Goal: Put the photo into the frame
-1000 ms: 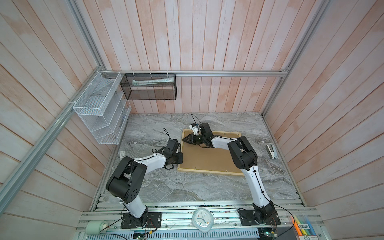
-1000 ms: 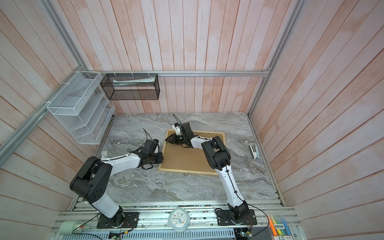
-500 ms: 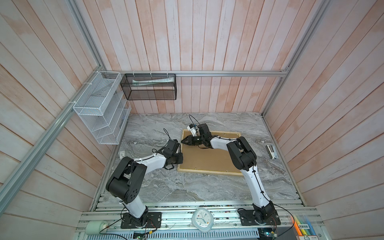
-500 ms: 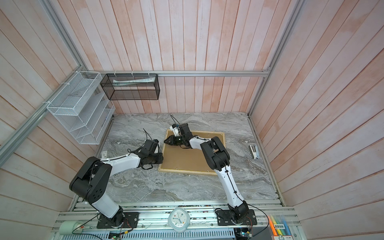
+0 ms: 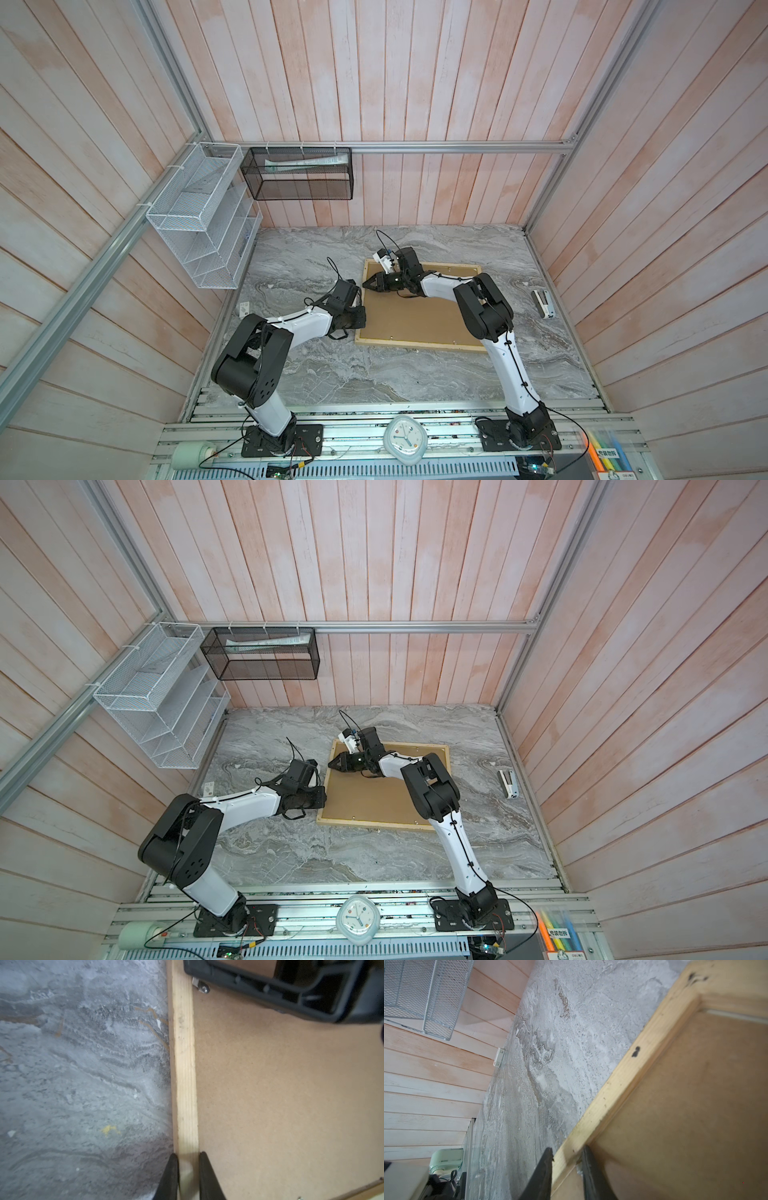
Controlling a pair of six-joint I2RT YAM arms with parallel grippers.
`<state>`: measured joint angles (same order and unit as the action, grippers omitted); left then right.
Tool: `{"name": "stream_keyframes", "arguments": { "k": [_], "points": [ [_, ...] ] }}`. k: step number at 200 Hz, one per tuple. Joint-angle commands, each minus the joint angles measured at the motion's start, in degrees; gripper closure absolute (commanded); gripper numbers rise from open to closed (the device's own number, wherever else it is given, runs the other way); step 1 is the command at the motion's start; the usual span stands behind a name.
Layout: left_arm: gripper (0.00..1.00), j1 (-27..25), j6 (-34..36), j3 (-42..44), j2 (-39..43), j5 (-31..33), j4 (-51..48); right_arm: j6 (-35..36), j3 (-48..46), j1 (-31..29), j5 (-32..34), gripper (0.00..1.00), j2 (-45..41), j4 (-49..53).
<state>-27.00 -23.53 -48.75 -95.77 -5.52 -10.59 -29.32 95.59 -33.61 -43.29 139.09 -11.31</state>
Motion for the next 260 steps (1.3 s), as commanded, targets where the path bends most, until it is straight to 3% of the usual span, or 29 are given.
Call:
{"name": "stream_keyframes", "arguments": {
  "k": [1, 71, 125, 155, 205, 260],
  "points": [
    [0.95, -0.51, 1.05, 0.12, -1.75, -2.26, -1.83, 0.67, -1.55, -2.60, -6.52, 0.73, 1.41, 10.18],
    [0.96, -0.35, -0.98, 0.49, -0.57, 0.86, -2.77, 0.03, -0.26, 3.07, -3.98, 0.69, -3.47, 8.76],
    [0.96, 0.84, -5.22, 1.11, 0.02, 4.68, -1.95, 4.10, -12.96, 10.85, 5.48, 0.60, -22.11, 10.23],
    [0.96, 4.20, -7.53, 2.45, 0.96, 5.98, -0.53, 5.70, -24.00, 15.87, 10.39, 0.57, -33.35, 11.98],
    [0.95, 9.29, -5.91, 1.64, 1.99, 5.18, -1.02, 9.35, -32.95, 20.41, 22.62, 0.57, -44.54, 21.23],
    [0.69, 9.67, -3.16, 1.03, 5.65, 4.09, -0.87, 13.40, -34.66, 20.78, 35.63, 0.55, -47.44, 30.42]
  ]
}}
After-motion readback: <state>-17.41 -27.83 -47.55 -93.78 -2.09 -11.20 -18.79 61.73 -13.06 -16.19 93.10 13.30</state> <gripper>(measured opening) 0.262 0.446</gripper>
